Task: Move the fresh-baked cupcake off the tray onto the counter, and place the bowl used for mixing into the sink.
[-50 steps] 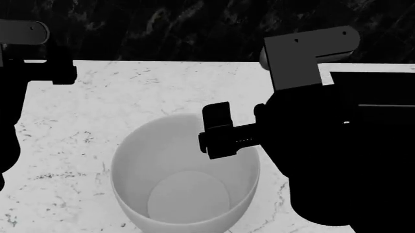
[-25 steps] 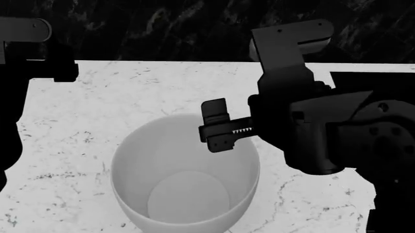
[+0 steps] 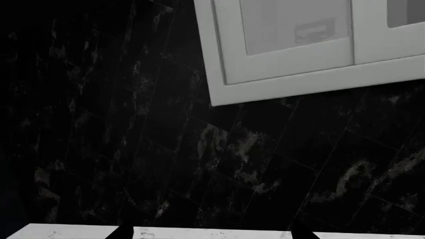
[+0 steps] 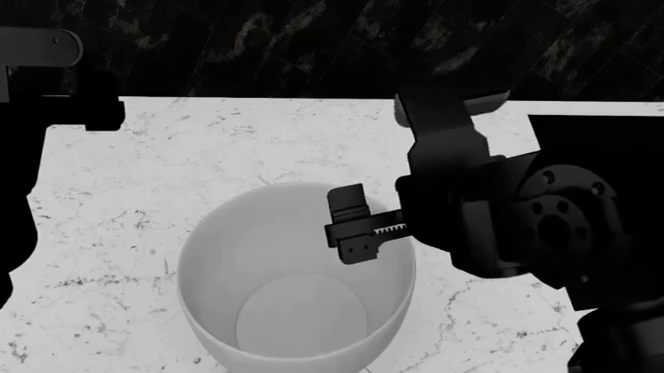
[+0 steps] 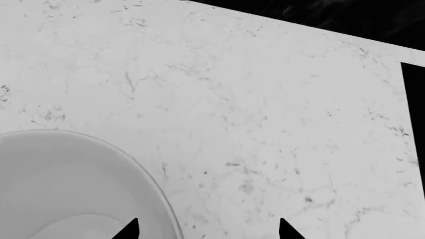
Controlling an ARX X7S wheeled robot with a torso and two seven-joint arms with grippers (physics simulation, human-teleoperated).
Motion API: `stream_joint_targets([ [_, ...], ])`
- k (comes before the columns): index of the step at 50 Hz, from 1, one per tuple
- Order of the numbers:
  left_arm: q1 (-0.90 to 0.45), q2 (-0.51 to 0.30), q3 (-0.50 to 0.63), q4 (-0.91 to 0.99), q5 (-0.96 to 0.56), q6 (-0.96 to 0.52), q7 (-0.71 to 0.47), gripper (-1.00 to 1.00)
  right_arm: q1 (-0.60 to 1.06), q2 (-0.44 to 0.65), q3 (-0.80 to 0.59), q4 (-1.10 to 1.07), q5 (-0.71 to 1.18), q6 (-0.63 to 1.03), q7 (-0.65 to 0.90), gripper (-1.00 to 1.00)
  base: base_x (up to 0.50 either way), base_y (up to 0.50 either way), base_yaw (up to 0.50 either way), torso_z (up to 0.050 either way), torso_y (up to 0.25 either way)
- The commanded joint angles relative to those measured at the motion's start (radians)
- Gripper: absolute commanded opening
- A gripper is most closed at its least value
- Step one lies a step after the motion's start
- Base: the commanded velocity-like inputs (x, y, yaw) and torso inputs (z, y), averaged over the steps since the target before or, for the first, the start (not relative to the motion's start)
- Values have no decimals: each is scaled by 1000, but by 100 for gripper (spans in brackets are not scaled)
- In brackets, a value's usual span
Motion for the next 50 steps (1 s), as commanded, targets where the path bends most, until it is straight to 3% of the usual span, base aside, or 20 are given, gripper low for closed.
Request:
stream_joint_targets([
  [1, -3, 3, -6, -5, -7, 5, 12, 100, -28, -5, -29, 13, -16, -37, -38, 100, 0, 0, 0, 0, 0],
  [36, 11, -3, -4, -5, -14, 14, 6, 100, -124, 4, -63, -11, -22, -108, -73, 100, 0, 0, 1, 0, 0],
  [37, 11, -3, -4, -5, -15, 14, 6, 100, -127, 6, -63, -16, -23, -109, -71, -100, 0, 0, 3, 0, 0],
  [50, 0, -1, 1, -9, -16, 13, 6, 100, -118, 16, -44, -36, -18, -131, -55, -100, 1, 1, 1, 0, 0],
])
